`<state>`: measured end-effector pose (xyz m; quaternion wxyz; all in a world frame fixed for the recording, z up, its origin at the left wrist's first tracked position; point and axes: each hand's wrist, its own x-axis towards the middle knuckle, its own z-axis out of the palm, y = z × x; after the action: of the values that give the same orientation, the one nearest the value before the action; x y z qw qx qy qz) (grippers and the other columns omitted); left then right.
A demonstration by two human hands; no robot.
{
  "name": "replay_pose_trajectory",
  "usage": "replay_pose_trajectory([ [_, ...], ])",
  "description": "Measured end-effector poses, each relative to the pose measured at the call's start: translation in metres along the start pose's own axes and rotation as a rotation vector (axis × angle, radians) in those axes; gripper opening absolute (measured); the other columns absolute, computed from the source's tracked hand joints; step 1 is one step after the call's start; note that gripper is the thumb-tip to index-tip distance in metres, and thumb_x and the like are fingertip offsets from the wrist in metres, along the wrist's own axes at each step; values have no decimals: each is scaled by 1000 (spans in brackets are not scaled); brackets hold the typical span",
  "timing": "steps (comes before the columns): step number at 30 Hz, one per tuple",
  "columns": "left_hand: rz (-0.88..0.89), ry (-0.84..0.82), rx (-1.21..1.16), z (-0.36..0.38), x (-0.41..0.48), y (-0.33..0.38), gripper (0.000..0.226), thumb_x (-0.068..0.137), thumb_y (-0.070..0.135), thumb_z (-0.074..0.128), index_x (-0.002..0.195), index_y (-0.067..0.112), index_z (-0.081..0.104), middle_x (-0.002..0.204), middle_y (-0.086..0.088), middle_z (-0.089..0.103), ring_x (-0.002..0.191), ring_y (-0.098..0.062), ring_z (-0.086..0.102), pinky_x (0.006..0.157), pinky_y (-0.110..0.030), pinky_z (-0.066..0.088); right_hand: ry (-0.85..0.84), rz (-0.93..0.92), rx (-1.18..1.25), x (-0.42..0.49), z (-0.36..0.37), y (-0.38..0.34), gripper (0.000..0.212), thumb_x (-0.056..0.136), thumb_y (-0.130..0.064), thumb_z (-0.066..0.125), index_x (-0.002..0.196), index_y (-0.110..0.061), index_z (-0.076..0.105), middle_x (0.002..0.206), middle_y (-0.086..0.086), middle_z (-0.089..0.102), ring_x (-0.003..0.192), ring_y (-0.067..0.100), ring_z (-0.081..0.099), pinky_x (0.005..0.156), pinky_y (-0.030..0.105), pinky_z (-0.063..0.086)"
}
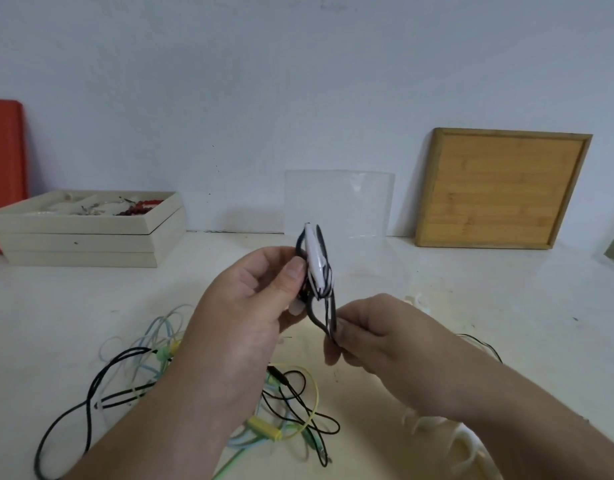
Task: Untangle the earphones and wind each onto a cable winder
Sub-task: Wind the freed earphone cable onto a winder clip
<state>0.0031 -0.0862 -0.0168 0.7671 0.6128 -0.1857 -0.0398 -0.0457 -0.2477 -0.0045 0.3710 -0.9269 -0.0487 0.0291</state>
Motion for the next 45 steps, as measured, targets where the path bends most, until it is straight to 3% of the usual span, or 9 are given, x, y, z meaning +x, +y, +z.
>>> replay_pose_trajectory([
  [6, -115, 17, -129, 1, 1, -3, 28, 81, 30, 62, 101, 14, 73, 106, -21, 72, 83, -24, 67, 71, -34, 55, -39, -54, -51, -5, -4, -7, 31, 103, -27, 46, 80, -25, 67, 61, -11, 53, 56, 2, 48, 57, 24, 40],
  [9, -115, 102, -138, 0, 3, -3, 24, 80, 31, 64, 97, 16, 74, 105, -30, 65, 77, -22, 66, 70, -34, 55, -65, -107, -68, -9, -3, -12, 26, 102, -24, 48, 85, -27, 68, 68, 1, 59, 62, 15, 53, 62, 33, 45],
  [18, 31, 43, 271, 2, 0, -6, 10, 98, 25, 59, 92, 32, 66, 95, 2, 74, 78, -19, 72, 80, -50, 58, 15, -233, 168, -19, -17, -16, 16, 94, -23, 67, 82, -14, 73, 55, -1, 47, 49, 8, 37, 48, 21, 33],
  [23, 101, -108, 428, 4, -4, -1, 11, 95, 24, 64, 91, 34, 66, 93, 10, 74, 83, -7, 70, 72, -23, 56, 305, -254, 288, -20, -26, -16, 20, 88, -26, 74, 73, -14, 75, 48, -6, 40, 42, 3, 32, 42, 11, 29],
  [28, 93, -162, 395, 7, -6, 1, 16, 95, 18, 63, 94, 32, 70, 93, 9, 76, 85, -12, 71, 83, -33, 56, 582, -209, 218, -16, -32, -12, 18, 83, -21, 76, 66, -18, 72, 47, -11, 45, 41, 2, 36, 43, 8, 31],
  [32, 79, -146, 407, 6, -6, 0, 13, 93, 19, 66, 93, 31, 71, 86, 7, 76, 77, -14, 72, 81, -36, 57, 591, -203, 237, -15, -31, -10, 16, 84, -22, 75, 68, -21, 73, 45, -12, 46, 39, 2, 36, 43, 8, 30],
  [37, 52, -131, 409, 6, -9, 3, 9, 89, 28, 69, 91, 36, 70, 71, 2, 75, 70, -19, 71, 61, -16, 48, 606, -205, 233, -15, -28, -11, 18, 84, -21, 75, 65, -21, 72, 46, -8, 46, 40, 3, 36, 41, 9, 30],
  [42, 60, -168, 339, 8, -7, 1, 11, 91, 20, 71, 94, 31, 73, 88, 2, 75, 82, -28, 71, 86, -45, 58, 570, -81, 315, -11, -29, -4, 22, 86, -27, 73, 66, -18, 72, 43, -8, 40, 37, 5, 29, 37, 13, 26],
  [45, 48, -189, 280, 9, -7, 4, 16, 91, 11, 68, 93, 26, 75, 93, 2, 75, 82, -20, 73, 81, -33, 60, 531, -56, 321, -11, -30, 1, 22, 86, -32, 71, 70, -17, 73, 47, -4, 41, 43, 11, 30, 41, 18, 28],
])
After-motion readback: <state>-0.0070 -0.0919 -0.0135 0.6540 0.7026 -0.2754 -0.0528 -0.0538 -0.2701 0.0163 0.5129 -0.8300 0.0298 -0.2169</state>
